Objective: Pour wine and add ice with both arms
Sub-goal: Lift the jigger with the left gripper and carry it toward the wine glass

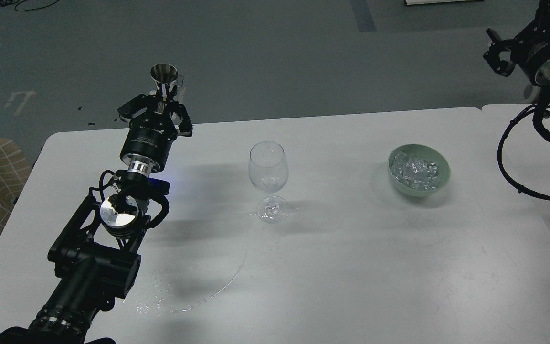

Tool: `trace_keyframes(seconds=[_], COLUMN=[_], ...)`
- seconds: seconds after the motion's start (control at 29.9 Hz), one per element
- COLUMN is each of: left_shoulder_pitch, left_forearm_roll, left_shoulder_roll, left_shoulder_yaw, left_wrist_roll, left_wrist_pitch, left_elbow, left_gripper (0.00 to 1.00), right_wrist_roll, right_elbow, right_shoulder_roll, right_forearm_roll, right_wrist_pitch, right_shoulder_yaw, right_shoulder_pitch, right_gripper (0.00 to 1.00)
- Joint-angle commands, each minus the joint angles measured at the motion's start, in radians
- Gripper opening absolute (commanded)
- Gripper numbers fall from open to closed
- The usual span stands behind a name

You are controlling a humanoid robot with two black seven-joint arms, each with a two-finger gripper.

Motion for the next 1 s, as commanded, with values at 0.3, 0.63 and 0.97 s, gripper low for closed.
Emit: trace_keyframes(seconds=[0.3,0.63,0.97], left_shoulder_pitch=[0.037,0.093,0.103], left_forearm_roll=[-0.001,0.0,0.003], left_shoulder_roll=[0.003,-0.003,0.001], left_shoulder_yaw=[0.064,0.111,0.15], left_wrist_roll=[0.054,0.108,0.111], left_wrist_pitch=[0.052,0.078,0.114], left_elbow=[-0.102,-0.188,-0.224], left_gripper=[0.02,0.02,0.02], right_wrist_roll=[0.001,0.001,0.001], right_elbow=[0.002,0.001,0.004], right_shoulder_roll=[0.002,-0.015,-0.021], right_forearm_roll=[0.0,0.0,0.002], right_wrist_pitch=[0.001,0.002,0.002], right_shoulder_yaw=[0.004,0.004,0.005], right_shoulder_pitch=[-0.009,-0.009,-0.007], right_gripper=[0.93,0.94,0.94])
